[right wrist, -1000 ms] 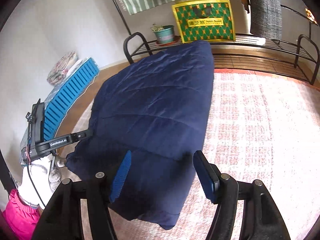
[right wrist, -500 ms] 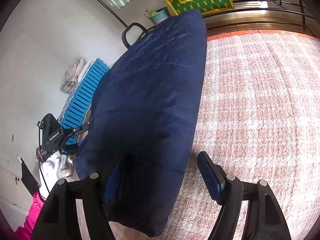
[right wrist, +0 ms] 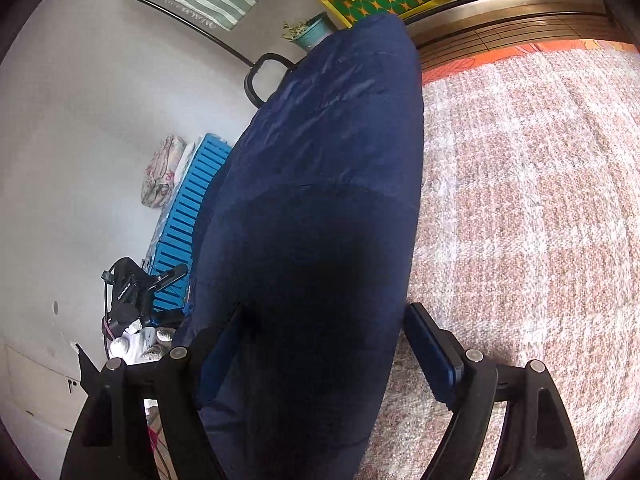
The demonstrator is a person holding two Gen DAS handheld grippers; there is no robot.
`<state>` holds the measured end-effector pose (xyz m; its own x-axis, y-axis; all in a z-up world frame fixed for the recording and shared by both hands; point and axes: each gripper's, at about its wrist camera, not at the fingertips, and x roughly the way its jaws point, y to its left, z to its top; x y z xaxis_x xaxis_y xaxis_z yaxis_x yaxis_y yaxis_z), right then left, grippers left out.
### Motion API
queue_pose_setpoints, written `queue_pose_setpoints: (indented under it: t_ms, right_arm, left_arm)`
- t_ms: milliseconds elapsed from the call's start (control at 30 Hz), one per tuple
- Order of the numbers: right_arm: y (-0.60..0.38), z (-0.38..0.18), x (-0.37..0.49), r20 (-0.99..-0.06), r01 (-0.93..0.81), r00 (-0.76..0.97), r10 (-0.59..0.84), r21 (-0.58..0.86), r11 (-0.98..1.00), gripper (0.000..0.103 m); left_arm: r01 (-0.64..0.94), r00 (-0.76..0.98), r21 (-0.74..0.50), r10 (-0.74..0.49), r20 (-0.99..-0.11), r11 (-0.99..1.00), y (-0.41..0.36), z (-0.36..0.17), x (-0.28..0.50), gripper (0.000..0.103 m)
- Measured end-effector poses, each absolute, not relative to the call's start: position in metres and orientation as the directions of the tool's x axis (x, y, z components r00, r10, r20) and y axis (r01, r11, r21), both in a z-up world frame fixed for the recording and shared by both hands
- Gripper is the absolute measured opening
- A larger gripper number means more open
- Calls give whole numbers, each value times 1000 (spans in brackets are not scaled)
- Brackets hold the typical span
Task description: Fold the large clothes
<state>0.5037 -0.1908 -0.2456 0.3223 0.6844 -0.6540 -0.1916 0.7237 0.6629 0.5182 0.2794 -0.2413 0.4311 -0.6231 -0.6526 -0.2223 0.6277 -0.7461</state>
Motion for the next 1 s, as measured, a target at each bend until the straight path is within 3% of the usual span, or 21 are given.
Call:
queue_pose_setpoints:
  t_ms: [133,233,267,300,367,500,667,1000]
  right_arm:
    - [-176,-242,498,-681,-247,309,663,616,748,83]
    - [-173,-241,498,-705,-258,293,646,592,763,70]
    - [-171,-240,498,-716,-258,289,636,581,772,64]
    - [-169,-237,498,-729,-260,290,620,564,784,57]
    - [-164,-232,498,-753,-266,290,591,530,805,47]
    - [-150,-214,492,-802,-295,290,522,444,846,26]
    - [-150,-193,466,-852,-349,290,435,329,877,23]
    - [-220,-192,366,-882,-335,239,406,318,887,22]
  left_arm:
    - [-167,416,-708,-603,-681,686,265,-236,524,93]
    - [-135,423,-665,-564,-709,734,253,-232,517,92]
    - [-126,421,-644,-547,-724,755,247,-230,515,87]
    - [-111,416,-619,-529,-739,778,239,-228,511,72]
    - [-80,386,-623,-553,-739,778,224,-229,504,55]
    - [-46,399,-555,-494,-772,831,203,-219,485,42]
    - [-20,355,-542,-501,-789,840,179,-211,448,35]
    - [61,238,-543,-541,-807,837,99,-201,341,35]
